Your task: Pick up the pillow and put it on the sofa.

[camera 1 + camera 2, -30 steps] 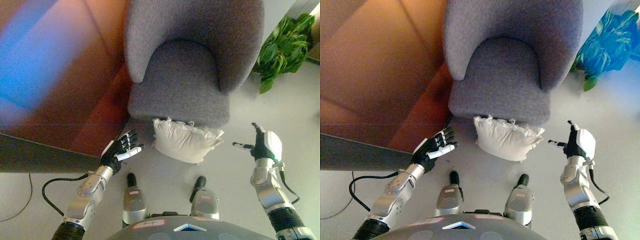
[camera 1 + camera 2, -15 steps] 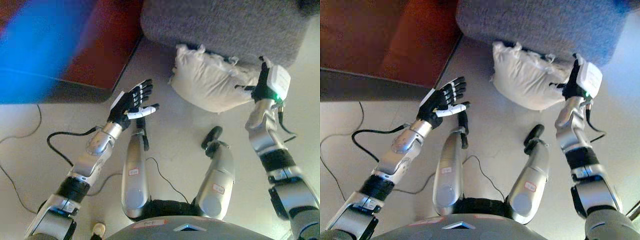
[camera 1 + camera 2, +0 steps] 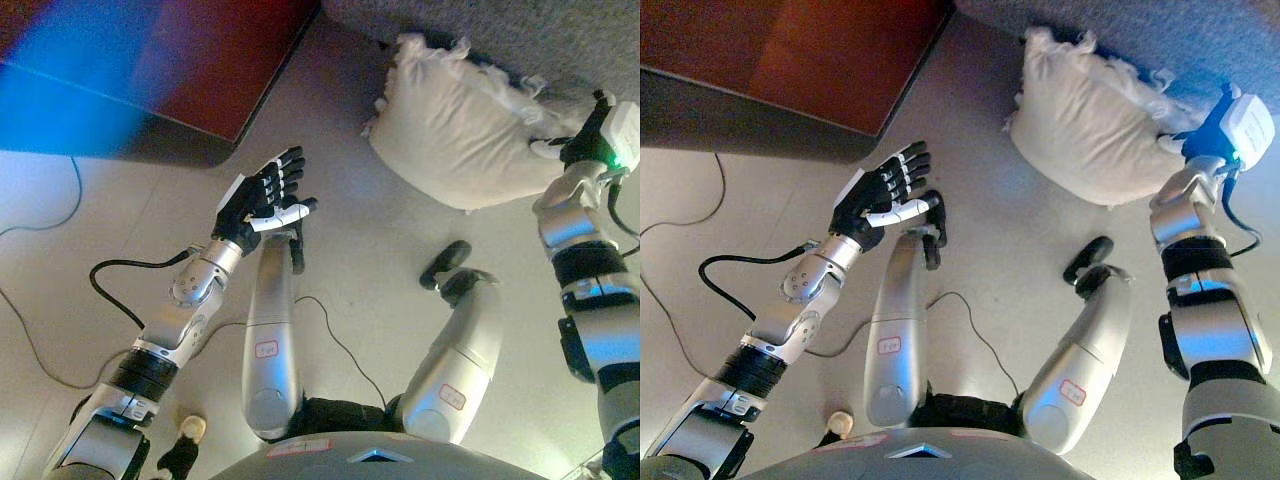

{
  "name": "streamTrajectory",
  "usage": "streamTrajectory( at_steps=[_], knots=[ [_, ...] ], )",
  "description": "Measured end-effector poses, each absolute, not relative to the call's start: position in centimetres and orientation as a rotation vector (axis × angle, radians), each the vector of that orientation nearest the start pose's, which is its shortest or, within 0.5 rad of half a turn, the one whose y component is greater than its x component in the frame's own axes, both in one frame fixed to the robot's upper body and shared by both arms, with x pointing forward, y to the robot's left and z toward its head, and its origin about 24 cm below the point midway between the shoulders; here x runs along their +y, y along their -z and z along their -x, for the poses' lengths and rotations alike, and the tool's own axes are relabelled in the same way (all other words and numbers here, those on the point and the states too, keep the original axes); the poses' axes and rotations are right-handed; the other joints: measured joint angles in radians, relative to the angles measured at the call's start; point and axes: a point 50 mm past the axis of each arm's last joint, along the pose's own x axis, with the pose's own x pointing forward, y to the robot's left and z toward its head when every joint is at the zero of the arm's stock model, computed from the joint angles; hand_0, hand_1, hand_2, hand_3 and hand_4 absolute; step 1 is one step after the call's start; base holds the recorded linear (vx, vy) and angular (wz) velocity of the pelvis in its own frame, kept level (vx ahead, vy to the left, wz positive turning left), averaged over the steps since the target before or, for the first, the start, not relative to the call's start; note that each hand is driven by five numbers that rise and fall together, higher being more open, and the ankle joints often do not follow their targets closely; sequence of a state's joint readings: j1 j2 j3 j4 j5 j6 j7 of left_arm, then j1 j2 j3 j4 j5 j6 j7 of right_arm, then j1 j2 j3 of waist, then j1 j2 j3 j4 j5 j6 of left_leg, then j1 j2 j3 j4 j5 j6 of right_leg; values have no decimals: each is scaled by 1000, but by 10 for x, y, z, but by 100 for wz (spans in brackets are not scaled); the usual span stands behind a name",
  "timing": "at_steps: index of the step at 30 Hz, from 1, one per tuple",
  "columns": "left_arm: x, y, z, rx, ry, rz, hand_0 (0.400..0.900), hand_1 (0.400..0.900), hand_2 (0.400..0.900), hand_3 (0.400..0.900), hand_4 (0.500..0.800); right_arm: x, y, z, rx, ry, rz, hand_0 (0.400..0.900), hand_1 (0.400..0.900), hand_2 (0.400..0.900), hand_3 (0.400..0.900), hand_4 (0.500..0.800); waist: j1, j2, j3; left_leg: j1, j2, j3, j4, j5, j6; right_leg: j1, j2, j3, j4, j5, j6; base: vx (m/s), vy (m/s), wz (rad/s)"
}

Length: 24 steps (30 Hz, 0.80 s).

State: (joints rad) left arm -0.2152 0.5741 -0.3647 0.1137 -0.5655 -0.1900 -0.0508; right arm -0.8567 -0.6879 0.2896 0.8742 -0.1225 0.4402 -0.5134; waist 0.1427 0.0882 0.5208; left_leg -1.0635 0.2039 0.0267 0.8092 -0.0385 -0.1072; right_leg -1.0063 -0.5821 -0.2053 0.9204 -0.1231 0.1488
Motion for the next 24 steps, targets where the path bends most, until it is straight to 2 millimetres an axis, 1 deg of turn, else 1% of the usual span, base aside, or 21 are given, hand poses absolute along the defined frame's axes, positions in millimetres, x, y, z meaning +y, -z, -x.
streamTrajectory(
  at_steps=[4,7,12,15,16,17,22,24],
  knots=[
    [173,-78,-282,-110,360,-37,900,900,900,900,800,-324,-157,-364,314,813,935,900,900,900,900,800,-1,5,1,-69,-2,2,57,-6,14,-58,-27,15,60,-19,3,16,66,13],
    [174,-75,-281,-98,360,-38,900,900,900,900,800,-329,-157,-363,340,821,931,900,900,900,900,800,12,5,1,-83,-8,4,64,-8,16,-76,-27,34,67,-21,6,29,51,6],
    [174,-75,-279,-115,363,-34,900,900,900,900,800,-335,-159,-360,358,829,929,900,900,900,900,800,25,6,0,-90,-11,2,68,-8,17,-83,-28,37,77,-27,10,38,29,5],
    [173,-76,-279,-118,364,-27,900,900,900,900,800,-337,-158,-360,378,822,918,900,900,900,900,800,25,6,0,-92,-16,-3,74,-9,15,-84,-30,46,90,-38,14,41,15,7],
    [173,-76,-279,-118,365,-24,900,900,900,900,800,-338,-159,-360,385,821,910,537,537,537,537,582,25,6,0,-93,-18,-4,76,-10,14,-86,-31,48,96,-42,13,37,-7,9],
    [173,-76,-279,-117,366,-19,900,900,900,900,800,-339,-160,-360,394,820,905,400,400,400,400,500,26,7,0,-95,-18,-5,78,-10,14,-89,-33,48,101,-44,13,34,-8,8],
    [171,-74,-278,-110,390,-12,900,900,900,900,800,-341,-163,-361,408,825,856,400,400,400,400,500,33,7,0,-98,-19,-5,77,-10,14,-94,-38,47,110,-51,10,38,-4,3],
    [169,-70,-277,-102,389,-4,900,900,900,900,800,-341,-162,-361,391,838,827,400,400,400,400,500,33,8,0,-85,-19,-4,60,-9,14,-76,-38,35,95,-51,10,50,-18,-8]
  ],
)
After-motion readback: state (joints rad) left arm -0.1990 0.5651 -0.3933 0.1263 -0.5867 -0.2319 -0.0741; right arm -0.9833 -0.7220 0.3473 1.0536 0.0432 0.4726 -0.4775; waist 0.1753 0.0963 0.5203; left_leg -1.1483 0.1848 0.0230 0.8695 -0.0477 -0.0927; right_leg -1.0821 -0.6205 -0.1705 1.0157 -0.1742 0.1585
